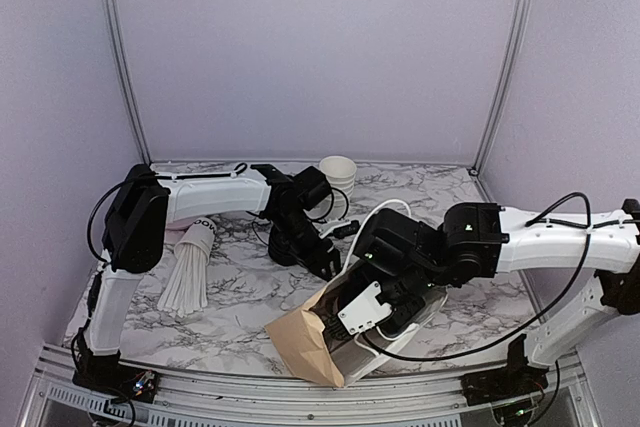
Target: Pack the takeout coffee
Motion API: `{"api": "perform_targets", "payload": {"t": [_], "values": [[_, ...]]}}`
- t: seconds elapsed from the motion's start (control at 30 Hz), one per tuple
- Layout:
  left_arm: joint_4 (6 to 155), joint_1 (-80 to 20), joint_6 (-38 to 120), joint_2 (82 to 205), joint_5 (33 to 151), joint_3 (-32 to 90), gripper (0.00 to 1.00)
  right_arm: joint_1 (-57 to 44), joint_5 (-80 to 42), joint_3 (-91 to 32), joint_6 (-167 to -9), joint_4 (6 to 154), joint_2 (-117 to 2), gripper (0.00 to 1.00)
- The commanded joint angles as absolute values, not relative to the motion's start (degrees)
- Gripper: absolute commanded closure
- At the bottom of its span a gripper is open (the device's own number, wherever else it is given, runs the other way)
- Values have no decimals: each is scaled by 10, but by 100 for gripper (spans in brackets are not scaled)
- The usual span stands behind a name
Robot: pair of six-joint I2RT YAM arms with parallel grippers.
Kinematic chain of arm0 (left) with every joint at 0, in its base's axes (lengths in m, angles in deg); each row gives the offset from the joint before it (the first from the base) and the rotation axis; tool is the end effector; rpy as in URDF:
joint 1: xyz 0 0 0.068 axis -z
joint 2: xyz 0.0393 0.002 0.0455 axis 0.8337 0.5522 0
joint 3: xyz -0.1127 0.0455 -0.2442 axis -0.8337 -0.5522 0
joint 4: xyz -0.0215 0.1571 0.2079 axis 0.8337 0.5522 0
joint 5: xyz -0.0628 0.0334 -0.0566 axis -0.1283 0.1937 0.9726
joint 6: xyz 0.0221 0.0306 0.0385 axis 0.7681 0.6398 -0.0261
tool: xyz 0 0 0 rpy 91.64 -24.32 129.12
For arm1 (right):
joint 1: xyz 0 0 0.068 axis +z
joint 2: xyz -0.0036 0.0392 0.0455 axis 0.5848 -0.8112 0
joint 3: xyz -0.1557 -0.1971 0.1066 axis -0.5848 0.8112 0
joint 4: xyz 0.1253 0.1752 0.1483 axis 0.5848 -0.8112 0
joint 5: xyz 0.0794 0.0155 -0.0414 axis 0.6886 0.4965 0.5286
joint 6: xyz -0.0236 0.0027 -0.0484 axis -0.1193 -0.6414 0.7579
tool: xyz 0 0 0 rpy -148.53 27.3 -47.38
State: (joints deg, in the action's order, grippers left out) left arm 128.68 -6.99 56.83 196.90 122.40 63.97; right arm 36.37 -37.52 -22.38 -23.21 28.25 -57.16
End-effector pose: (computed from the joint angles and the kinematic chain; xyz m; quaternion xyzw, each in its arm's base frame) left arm 0.2910 -0.3750 0.1867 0.4765 0.7965 -0.3700 0.0400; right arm 0.0913 0.2621 0.2812 -0.8722 0.4279 -0.0637 0.2283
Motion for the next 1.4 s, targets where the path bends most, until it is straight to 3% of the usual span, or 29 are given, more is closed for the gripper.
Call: {"api": "perform_targets", "payload": {"t": [0.0,0.27,0.5,0.8,1.1,1.37], "values": [[1318,-62,586,1968,1199,659,42,367,-355,-251,-242,255,-595,67],[1325,-138,581,1885,1057,665,35,351,-317,-267,-227,241,-622,67],[1325,-191,587,1819,1035,624,35,311,-242,-367,-224,144,-698,68],[1325,-209,590,1789,1019,592,35,287,-230,-418,-215,74,-755,69],[1323,-223,581,1771,1005,591,35,224,-168,-495,-194,101,-816,68],[1313,-224,577,1742,1004,546,35,200,-153,-419,-217,180,-825,69]]}}
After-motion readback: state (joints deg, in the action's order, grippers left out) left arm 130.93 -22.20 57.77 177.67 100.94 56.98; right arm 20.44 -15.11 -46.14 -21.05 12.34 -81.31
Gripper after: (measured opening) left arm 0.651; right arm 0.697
